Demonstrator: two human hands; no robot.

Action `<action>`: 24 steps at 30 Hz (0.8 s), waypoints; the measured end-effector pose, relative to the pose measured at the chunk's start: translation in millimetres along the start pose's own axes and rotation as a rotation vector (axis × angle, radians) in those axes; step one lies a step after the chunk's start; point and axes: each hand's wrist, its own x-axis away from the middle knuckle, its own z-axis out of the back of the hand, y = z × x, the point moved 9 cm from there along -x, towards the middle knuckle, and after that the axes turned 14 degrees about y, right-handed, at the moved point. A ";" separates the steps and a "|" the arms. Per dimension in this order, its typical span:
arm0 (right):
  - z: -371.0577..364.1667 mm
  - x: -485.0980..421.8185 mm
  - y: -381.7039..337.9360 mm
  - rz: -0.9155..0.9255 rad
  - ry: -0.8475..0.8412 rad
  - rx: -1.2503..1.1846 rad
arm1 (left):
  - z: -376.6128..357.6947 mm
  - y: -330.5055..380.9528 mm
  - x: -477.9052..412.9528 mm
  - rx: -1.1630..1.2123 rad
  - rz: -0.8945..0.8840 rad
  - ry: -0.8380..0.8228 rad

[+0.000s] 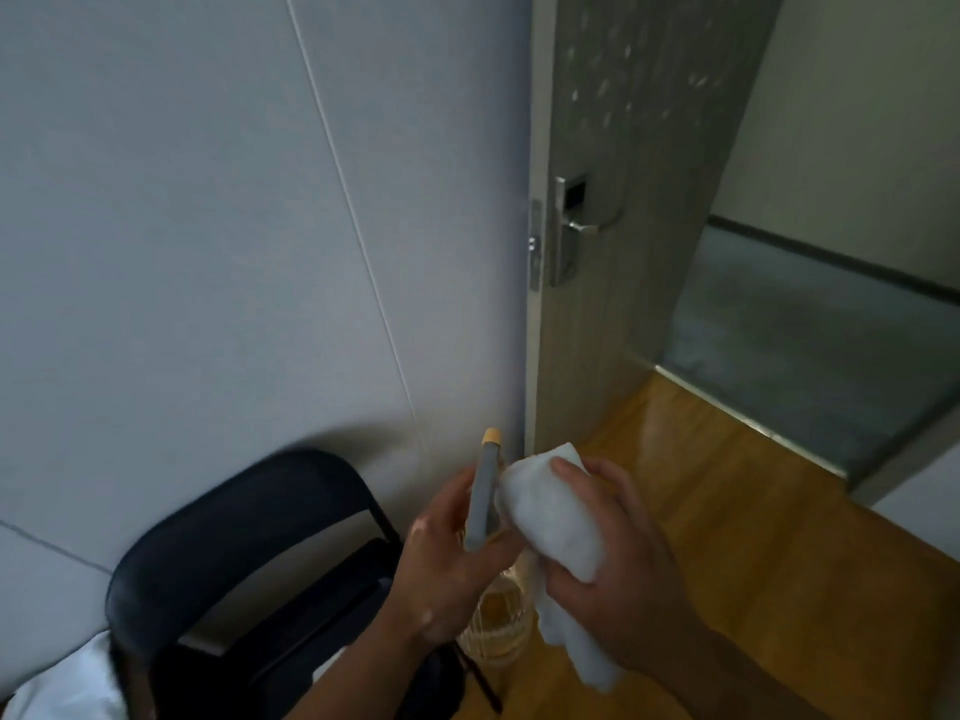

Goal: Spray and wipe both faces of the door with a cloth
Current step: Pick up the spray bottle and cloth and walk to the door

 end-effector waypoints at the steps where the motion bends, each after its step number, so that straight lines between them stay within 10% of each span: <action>1: 13.4 -12.3 13.1 0.001 0.005 -0.001 | -20.5 10.2 -6.8 0.009 -0.009 -0.001; 24: 209.5 -249.3 271.8 -0.025 0.005 -0.103 | -370.2 89.5 -213.3 0.020 -0.111 -0.164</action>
